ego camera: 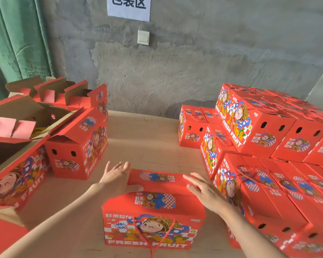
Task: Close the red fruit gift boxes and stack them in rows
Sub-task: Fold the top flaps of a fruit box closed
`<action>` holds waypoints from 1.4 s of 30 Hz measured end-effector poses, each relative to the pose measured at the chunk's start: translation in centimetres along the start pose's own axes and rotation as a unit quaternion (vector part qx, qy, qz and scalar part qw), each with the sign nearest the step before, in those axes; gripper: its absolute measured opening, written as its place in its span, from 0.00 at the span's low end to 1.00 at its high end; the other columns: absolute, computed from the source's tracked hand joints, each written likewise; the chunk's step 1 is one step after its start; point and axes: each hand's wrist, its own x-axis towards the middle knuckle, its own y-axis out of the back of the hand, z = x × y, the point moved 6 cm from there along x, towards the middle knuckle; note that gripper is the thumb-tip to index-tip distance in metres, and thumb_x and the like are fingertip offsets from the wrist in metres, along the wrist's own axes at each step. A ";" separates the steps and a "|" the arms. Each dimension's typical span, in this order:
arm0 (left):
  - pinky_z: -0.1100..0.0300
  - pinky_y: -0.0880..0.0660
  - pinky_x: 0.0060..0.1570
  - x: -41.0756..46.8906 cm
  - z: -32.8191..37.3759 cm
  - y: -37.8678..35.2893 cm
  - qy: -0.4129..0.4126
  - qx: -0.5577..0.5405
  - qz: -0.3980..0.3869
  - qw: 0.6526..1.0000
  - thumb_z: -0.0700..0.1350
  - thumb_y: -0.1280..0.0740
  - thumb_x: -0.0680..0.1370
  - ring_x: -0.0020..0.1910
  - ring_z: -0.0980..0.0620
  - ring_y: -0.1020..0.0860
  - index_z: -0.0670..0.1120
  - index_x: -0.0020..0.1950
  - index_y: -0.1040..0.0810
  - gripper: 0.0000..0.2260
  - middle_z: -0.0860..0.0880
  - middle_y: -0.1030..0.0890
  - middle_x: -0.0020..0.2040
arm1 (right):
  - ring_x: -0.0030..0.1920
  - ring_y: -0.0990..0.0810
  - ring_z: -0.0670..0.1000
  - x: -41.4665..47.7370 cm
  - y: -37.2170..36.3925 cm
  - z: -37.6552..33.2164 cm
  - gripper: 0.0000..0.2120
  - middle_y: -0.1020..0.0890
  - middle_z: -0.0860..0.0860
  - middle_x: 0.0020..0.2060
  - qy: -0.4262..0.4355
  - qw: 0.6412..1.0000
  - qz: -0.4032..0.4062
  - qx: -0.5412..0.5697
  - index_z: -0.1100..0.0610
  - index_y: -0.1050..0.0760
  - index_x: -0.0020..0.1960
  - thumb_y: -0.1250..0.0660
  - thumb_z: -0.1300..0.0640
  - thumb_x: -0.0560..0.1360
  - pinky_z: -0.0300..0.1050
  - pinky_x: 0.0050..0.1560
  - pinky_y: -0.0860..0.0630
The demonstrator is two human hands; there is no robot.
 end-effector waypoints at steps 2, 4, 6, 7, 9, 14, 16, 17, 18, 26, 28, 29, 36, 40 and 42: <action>0.54 0.34 0.60 0.5 -0.1 0.3 -0.017 -0.006 -0.011 1.000 0.75 0.41 0.64 0.63 0.47 0.30 0.47 0.57 0.36 0.36 0.49 0.28 0.58 | 0.66 0.34 0.42 0.2 0.1 0.0 0.22 0.38 0.43 0.72 0.003 0.999 -0.003 -0.034 0.41 0.37 0.72 0.47 0.41 0.79 0.38 0.62 0.34; 0.54 0.32 0.61 0.6 0.1 0.1 -0.044 0.019 -0.012 0.999 0.76 0.46 0.62 0.65 0.48 0.34 0.47 0.66 0.37 0.43 0.49 0.31 0.63 | 0.68 0.33 0.45 0.2 0.1 0.1 0.22 0.39 0.42 0.72 0.005 0.998 -0.014 -0.058 0.39 0.39 0.73 0.48 0.40 0.79 0.41 0.62 0.34; 0.52 0.33 0.64 0.8 0.3 -0.1 -0.065 0.044 -0.007 0.997 0.76 0.53 0.60 0.68 0.48 0.37 0.49 0.73 0.41 0.48 0.49 0.33 0.66 | 0.70 0.36 0.45 0.1 0.1 0.4 0.22 0.41 0.41 0.72 0.008 0.997 -0.028 -0.068 0.34 0.43 0.72 0.47 0.39 0.79 0.42 0.64 0.34; 0.52 0.34 0.65 0.9 0.4 -0.2 -0.070 0.052 -0.009 0.996 0.77 0.55 0.60 0.68 0.48 0.38 0.50 0.75 0.44 0.49 0.49 0.34 0.67 | 0.70 0.37 0.45 0.2 0.0 0.4 0.22 0.42 0.41 0.73 0.008 0.997 -0.036 -0.070 0.32 0.45 0.72 0.46 0.39 0.79 0.44 0.65 0.35; 0.52 0.34 0.66 1.1 0.5 -0.3 -0.076 0.066 -0.011 0.995 0.75 0.55 0.62 0.68 0.47 0.39 0.52 0.77 0.47 0.48 0.48 0.34 0.67 | 0.69 0.35 0.46 0.2 0.1 0.4 0.21 0.41 0.42 0.72 0.007 0.996 -0.037 -0.077 0.31 0.45 0.71 0.46 0.40 0.79 0.44 0.66 0.34; 0.50 0.34 0.66 1.3 0.4 -0.8 -0.086 0.096 -0.033 0.991 0.73 0.56 0.65 0.67 0.47 0.40 0.54 0.77 0.49 0.43 0.47 0.36 0.67 | 0.65 0.30 0.47 0.3 0.1 0.1 0.20 0.38 0.42 0.70 0.011 0.995 -0.012 -0.096 0.30 0.42 0.70 0.45 0.42 0.80 0.42 0.61 0.31; 0.50 0.34 0.66 1.3 0.2 -0.9 -0.088 0.097 -0.039 0.991 0.72 0.56 0.66 0.67 0.46 0.40 0.55 0.77 0.50 0.42 0.47 0.37 0.67 | 0.65 0.30 0.48 0.2 0.1 0.0 0.20 0.37 0.43 0.69 0.012 0.996 -0.009 -0.093 0.30 0.42 0.70 0.44 0.43 0.80 0.43 0.61 0.31; 0.49 0.34 0.66 1.3 0.2 -0.9 -0.089 0.097 -0.042 0.990 0.72 0.56 0.66 0.67 0.46 0.40 0.55 0.77 0.51 0.42 0.47 0.37 0.67 | 0.65 0.30 0.49 0.2 0.1 -0.1 0.20 0.38 0.43 0.69 0.012 0.995 -0.010 -0.095 0.30 0.43 0.70 0.44 0.43 0.80 0.43 0.61 0.31; 0.48 0.33 0.66 1.3 0.1 -1.0 -0.090 0.098 -0.044 0.990 0.72 0.56 0.67 0.67 0.45 0.40 0.56 0.77 0.52 0.41 0.47 0.38 0.67 | 0.65 0.31 0.49 0.2 0.1 -0.2 0.20 0.38 0.43 0.69 0.011 0.995 -0.014 -0.097 0.29 0.43 0.70 0.44 0.43 0.80 0.43 0.61 0.31; 0.47 0.36 0.65 1.6 0.3 -1.1 -0.105 0.125 -0.061 0.985 0.70 0.52 0.74 0.68 0.45 0.40 0.65 0.75 0.57 0.31 0.47 0.38 0.68 | 0.77 0.60 0.53 0.7 -0.6 -1.6 0.23 0.52 0.52 0.77 0.006 0.969 -0.077 -0.233 0.27 0.61 0.70 0.54 0.41 0.81 0.50 0.73 0.65; 0.48 0.36 0.65 1.5 0.3 -1.1 -0.108 0.126 -0.061 0.984 0.69 0.52 0.75 0.68 0.45 0.40 0.65 0.75 0.57 0.30 0.48 0.38 0.67 | 0.77 0.60 0.54 1.2 -1.5 -2.9 0.22 0.54 0.54 0.77 0.002 0.967 -0.088 -0.241 0.28 0.62 0.70 0.56 0.38 0.80 0.50 0.71 0.68; 0.47 0.36 0.65 1.5 0.4 -1.2 -0.110 0.123 -0.060 0.984 0.69 0.52 0.75 0.67 0.45 0.40 0.66 0.75 0.57 0.30 0.48 0.38 0.67 | 0.77 0.58 0.56 1.4 -2.0 -3.5 0.22 0.53 0.56 0.77 -0.005 0.969 -0.091 -0.231 0.27 0.61 0.70 0.56 0.36 0.79 0.51 0.72 0.66; 0.47 0.37 0.65 1.7 0.1 -1.4 -0.101 0.107 -0.077 0.986 0.71 0.54 0.72 0.68 0.45 0.42 0.67 0.74 0.57 0.31 0.49 0.39 0.67 | 0.72 0.44 0.58 2.0 -2.0 -4.3 0.22 0.40 0.58 0.71 0.012 0.969 -0.090 -0.231 0.27 0.57 0.70 0.54 0.37 0.79 0.54 0.71 0.50; 0.44 0.51 0.72 1.3 0.0 -1.8 -0.105 0.069 -0.059 0.990 0.73 0.69 0.69 0.73 0.47 0.47 0.67 0.73 0.62 0.33 0.52 0.42 0.72 | 0.76 0.63 0.55 2.0 -2.4 -4.4 0.22 0.58 0.50 0.77 0.030 0.969 -0.112 -0.220 0.26 0.64 0.68 0.57 0.37 0.80 0.57 0.73 0.63; 0.42 0.60 0.73 1.0 0.2 -2.1 -0.104 0.074 -0.050 0.991 0.75 0.76 0.61 0.76 0.49 0.55 0.64 0.73 0.66 0.41 0.54 0.50 0.77 | 0.74 0.70 0.54 1.8 -2.9 -4.4 0.21 0.65 0.46 0.75 0.039 0.968 -0.120 -0.216 0.25 0.67 0.66 0.58 0.38 0.80 0.57 0.71 0.67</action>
